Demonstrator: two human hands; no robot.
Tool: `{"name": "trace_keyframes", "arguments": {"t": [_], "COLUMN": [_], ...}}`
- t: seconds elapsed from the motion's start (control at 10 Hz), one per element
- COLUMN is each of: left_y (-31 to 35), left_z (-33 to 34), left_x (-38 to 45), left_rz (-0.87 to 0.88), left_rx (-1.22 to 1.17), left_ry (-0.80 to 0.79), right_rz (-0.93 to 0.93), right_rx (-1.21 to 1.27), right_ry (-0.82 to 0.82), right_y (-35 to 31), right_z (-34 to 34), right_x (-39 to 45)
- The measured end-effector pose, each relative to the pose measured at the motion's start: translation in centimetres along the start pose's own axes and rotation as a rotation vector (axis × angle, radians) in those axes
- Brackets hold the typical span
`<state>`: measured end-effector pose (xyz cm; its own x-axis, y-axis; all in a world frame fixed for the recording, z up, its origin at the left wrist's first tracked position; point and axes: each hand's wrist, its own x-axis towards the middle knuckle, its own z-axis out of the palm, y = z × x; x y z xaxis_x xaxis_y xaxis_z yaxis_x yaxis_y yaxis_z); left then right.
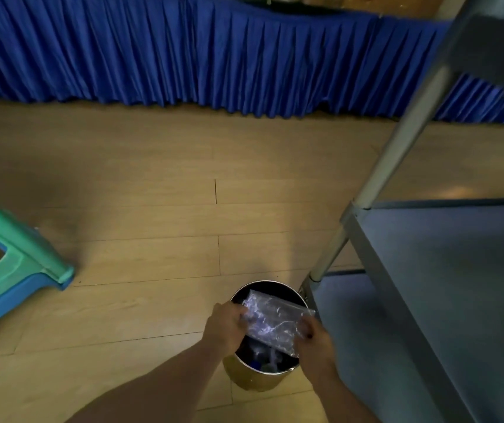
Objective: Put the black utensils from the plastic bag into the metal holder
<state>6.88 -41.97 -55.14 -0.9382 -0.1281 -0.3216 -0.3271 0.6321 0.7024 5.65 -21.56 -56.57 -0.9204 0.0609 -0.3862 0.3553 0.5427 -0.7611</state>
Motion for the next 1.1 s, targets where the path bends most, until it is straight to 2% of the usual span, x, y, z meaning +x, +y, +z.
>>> {"name": "trace_keyframes", "arguments": {"t": [0.2, 0.4, 0.6, 0.7, 0.8, 0.9, 1.0, 1.1], "left_y": [-1.2, -1.5, -1.3, -1.3, -1.0, 0.5, 2.7, 5.4], "left_z": [1.8, 2.3, 1.7, 1.3, 0.6, -1.1, -3.0, -5.7], "left_x": [0.7, 0.9, 1.2, 0.9, 0.5, 0.2, 0.0, -0.2], "left_rz": [-0.005, -0.006, -0.019, -0.027, -0.027, 0.021, 0.146, 0.154], "left_rx": [0.059, -0.002, -0.030, -0.052, -0.048, -0.045, -0.021, 0.226], "left_ry": [-0.029, 0.024, 0.009, -0.017, 0.004, 0.039, 0.068, 0.066], "right_rz": [0.041, 0.008, 0.077, 0.051, 0.054, 0.002, -0.114, -0.258], "right_rx": [-0.199, -0.406, -0.417, -0.503, -0.479, -0.396, -0.490, -0.663], "right_ry": [-0.019, -0.034, 0.059, -0.068, -0.064, -0.012, -0.042, -0.008], "right_y": [1.4, 0.6, 0.3, 0.4, -0.3, -2.7, -5.5, -9.4], "right_z": [1.7, 3.8, 4.5, 4.3, 4.2, 3.5, 2.6, 1.2], "right_x": [1.6, 2.8, 3.4, 2.8, 2.1, 1.2, 0.4, -0.3]}}
